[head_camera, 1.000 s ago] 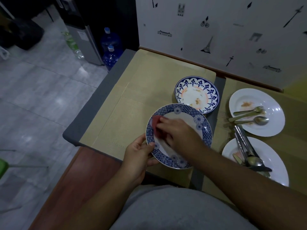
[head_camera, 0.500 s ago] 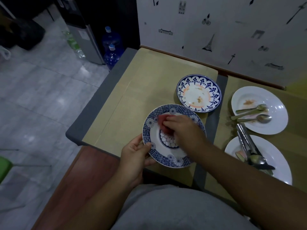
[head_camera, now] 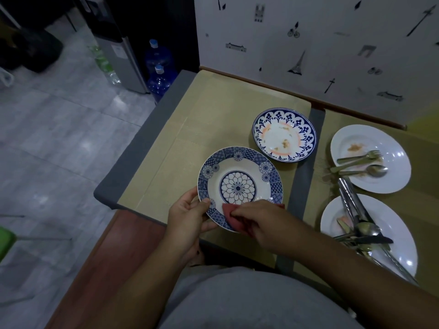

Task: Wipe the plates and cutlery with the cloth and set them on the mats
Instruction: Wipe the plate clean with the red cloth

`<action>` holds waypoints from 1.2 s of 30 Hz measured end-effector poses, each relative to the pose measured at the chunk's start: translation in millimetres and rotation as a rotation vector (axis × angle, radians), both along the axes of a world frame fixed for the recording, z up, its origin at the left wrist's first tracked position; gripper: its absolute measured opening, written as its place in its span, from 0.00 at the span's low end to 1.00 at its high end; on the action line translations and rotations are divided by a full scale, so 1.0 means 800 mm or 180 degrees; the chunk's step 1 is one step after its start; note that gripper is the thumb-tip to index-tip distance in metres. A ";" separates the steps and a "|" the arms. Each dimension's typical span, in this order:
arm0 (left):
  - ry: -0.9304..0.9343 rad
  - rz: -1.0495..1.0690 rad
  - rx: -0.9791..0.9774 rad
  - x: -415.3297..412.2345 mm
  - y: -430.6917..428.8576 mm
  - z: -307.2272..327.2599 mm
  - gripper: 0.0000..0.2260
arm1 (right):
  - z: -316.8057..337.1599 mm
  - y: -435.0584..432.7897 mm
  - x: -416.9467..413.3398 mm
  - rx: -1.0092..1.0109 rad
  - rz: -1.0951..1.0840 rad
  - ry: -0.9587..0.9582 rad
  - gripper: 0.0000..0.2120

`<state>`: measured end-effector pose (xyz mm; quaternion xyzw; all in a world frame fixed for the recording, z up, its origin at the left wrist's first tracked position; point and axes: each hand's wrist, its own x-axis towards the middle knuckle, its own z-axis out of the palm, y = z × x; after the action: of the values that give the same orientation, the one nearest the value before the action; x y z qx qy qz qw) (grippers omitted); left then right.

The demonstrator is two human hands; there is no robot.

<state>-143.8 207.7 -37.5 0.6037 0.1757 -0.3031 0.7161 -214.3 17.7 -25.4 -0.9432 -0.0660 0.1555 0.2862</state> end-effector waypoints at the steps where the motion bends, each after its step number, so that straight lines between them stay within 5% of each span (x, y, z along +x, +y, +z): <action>1: 0.0006 0.0010 -0.0003 0.001 0.001 -0.001 0.16 | 0.005 -0.003 -0.003 -0.0023 0.0052 0.0018 0.21; 13: 0.0273 -0.0147 -0.0125 0.028 0.002 0.009 0.14 | 0.014 -0.004 -0.003 -0.0586 0.0601 -0.0846 0.23; 19: -0.0354 -0.0862 0.0330 0.057 0.007 0.042 0.18 | 0.037 -0.021 0.021 -0.0463 0.0493 -0.1605 0.17; 21: -0.1038 -0.1221 0.0686 0.065 0.016 0.053 0.29 | 0.045 -0.024 0.031 -0.0404 0.0378 -0.1765 0.18; 23: -0.2330 -0.2013 0.1611 0.073 0.026 0.055 0.35 | 0.052 -0.025 0.038 -0.0362 0.0329 -0.1822 0.21; 25: -0.3577 -0.2518 0.2062 0.081 0.026 0.050 0.26 | 0.055 -0.030 0.044 -0.0357 0.0339 -0.1829 0.21; 28: -0.4238 -0.2596 0.1994 0.094 0.017 0.042 0.13 | 0.066 -0.038 0.047 -0.0385 0.0357 -0.1844 0.21; 32: -0.4012 -0.2111 0.1850 0.094 0.012 0.041 0.08 | 0.096 -0.056 0.056 -0.0088 -0.0419 -0.1892 0.22; 36: -0.2387 -0.1464 0.1300 0.069 0.019 0.022 0.08 | 0.098 -0.076 0.059 0.0247 -0.1526 -0.1989 0.25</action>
<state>-88.8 223.0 -19.6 0.8227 -0.1766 -0.1743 0.5114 -166.8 -42.7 52.9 -0.9222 0.0664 -0.2130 0.3159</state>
